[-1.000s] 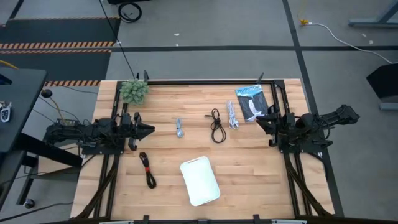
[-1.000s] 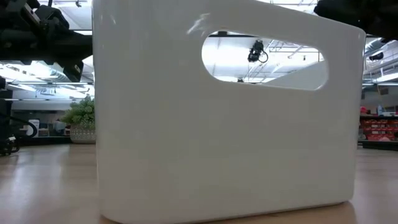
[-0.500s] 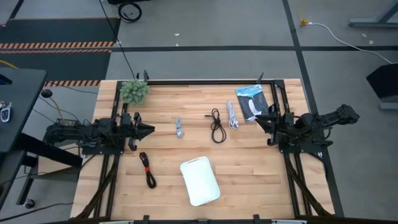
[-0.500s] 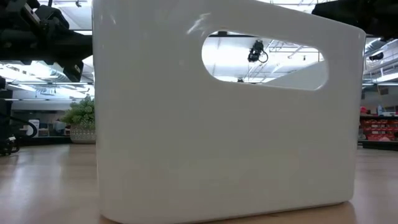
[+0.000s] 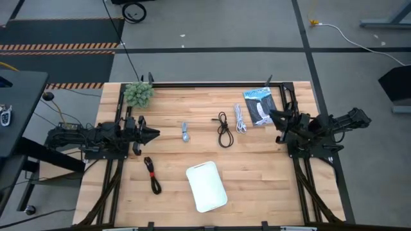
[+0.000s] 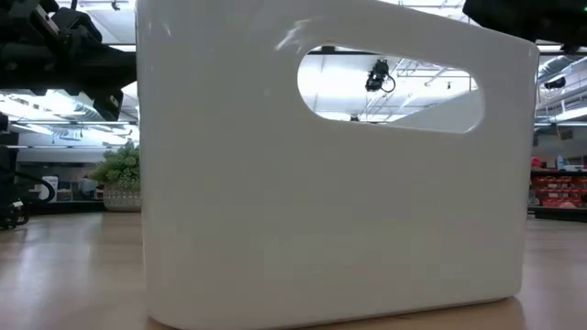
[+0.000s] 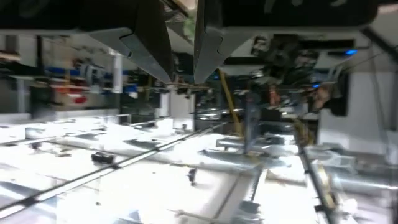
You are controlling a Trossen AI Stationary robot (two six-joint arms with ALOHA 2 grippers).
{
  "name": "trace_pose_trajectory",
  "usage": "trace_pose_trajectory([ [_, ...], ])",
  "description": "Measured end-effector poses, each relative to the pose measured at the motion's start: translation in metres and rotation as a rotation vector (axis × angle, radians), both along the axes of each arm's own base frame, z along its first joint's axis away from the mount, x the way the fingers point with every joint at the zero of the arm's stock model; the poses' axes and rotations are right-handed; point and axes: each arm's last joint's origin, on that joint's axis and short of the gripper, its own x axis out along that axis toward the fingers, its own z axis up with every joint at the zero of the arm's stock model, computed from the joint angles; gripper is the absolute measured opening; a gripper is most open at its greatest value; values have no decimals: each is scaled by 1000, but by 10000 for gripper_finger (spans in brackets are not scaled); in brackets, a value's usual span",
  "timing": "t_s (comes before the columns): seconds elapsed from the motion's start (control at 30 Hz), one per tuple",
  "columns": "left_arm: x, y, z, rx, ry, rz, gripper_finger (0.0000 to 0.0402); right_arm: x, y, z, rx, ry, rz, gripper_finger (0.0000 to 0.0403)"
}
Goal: Pick and place USB-C Cables
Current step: Put the white charger cable into the white bin
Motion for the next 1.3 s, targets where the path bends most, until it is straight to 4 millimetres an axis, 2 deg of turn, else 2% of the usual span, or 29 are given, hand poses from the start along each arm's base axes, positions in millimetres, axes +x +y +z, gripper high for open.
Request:
trace_pose_trajectory([
  [0.27, 0, 0, 0, 0, 0, 0, 66, 2, 0, -4, 106, 9, 9, 73],
  [0.5, 0, 0, 0, 0, 0, 0, 66, 4, 0, -8, 116, 48, 18, 73],
  [0.7, 0, 0, 0, 0, 0, 0, 66, 4, 0, -9, 229, 12, 70, 73],
  [0.9, 0, 0, 0, 0, 0, 0, 66, 7, 1, -17, 326, 60, 108, 73],
  [1.1, 0, 0, 0, 0, 0, 0, 66, 10, 0, -27, 411, 121, 61, 73],
  [1.3, 0, 0, 0, 0, 0, 0, 66, 12, 1, -30, 415, 145, 49, 73],
])
